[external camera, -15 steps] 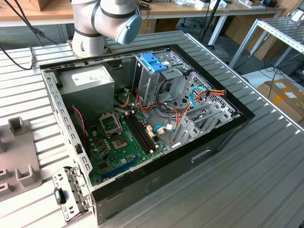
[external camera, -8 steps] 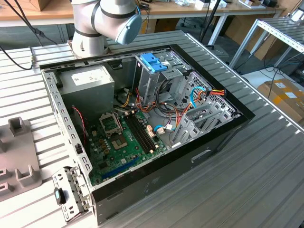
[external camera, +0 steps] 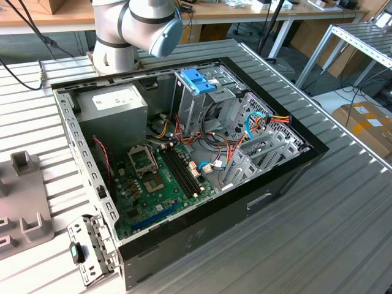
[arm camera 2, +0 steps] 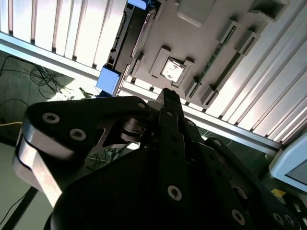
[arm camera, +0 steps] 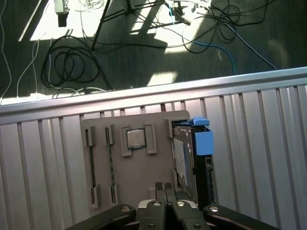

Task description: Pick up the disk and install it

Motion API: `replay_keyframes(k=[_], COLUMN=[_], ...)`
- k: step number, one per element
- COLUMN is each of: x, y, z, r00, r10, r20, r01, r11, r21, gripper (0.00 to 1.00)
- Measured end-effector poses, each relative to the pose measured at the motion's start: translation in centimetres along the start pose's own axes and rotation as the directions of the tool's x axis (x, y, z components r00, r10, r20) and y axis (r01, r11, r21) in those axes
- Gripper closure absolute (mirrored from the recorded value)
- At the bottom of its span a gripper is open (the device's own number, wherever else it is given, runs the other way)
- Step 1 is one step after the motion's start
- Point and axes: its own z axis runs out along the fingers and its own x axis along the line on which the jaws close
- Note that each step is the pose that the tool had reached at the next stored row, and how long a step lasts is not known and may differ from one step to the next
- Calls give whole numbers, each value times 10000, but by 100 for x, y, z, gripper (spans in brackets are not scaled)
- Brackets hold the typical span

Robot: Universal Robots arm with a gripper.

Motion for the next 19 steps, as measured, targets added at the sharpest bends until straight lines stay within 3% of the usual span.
replay_keyframes(k=[14,17,19], x=[0,0,0], y=[0,-1,-1], z=[0,0,0], r00=[9983,9935,9919], r10=[-581,-1138,-1267], r20=[-26,-49,-54], r01=[581,1138,1267], r11=[9983,9935,9919], r21=[-15,-31,-35], gripper=[89,89,89])
